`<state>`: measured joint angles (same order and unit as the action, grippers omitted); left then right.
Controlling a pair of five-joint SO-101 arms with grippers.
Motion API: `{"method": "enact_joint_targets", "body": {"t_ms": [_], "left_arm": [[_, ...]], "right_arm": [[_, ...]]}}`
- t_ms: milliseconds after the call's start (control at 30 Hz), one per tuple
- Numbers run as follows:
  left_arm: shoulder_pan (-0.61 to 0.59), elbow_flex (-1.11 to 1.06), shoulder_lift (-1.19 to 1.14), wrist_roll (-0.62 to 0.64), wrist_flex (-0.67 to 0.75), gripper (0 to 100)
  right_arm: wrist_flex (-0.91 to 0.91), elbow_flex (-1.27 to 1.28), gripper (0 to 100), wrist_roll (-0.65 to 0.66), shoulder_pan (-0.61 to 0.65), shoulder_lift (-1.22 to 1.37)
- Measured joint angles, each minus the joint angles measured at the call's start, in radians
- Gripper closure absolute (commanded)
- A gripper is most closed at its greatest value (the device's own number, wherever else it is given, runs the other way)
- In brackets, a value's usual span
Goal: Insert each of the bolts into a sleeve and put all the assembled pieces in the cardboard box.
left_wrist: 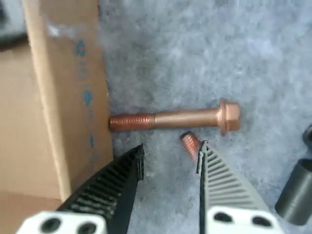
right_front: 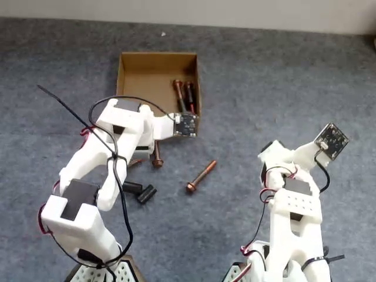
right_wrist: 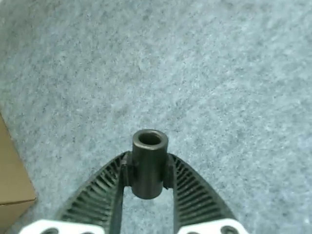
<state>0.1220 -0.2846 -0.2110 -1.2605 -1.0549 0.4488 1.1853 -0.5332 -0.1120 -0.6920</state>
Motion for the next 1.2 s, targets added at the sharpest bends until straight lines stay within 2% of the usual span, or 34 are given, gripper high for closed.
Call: {"method": "enact_joint_targets", "body": {"t_ms": [500,767,833,1067,1200], "left_arm": [[0.212,-0.041,-0.006,0.0,0.011,80],[0.242,-0.04,-0.04,0.04,0.117,79],[0.242,-0.023,-0.044,0.043,0.095,79],[0.229,0.069,0.025,0.046,-0.132,79],[0.176,0.075,0.12,0.046,-0.169,78]], "right_arm": [[0.0,0.0,99.4,0.0,0.0,0.0],[0.0,0.0,99.4,0.0,0.0,0.0],[0.0,0.0,99.4,0.0,0.002,0.0],[0.0,0.0,99.4,0.0,0.002,0.0],[0.0,0.0,99.2,0.0,0.002,0.0]]}}
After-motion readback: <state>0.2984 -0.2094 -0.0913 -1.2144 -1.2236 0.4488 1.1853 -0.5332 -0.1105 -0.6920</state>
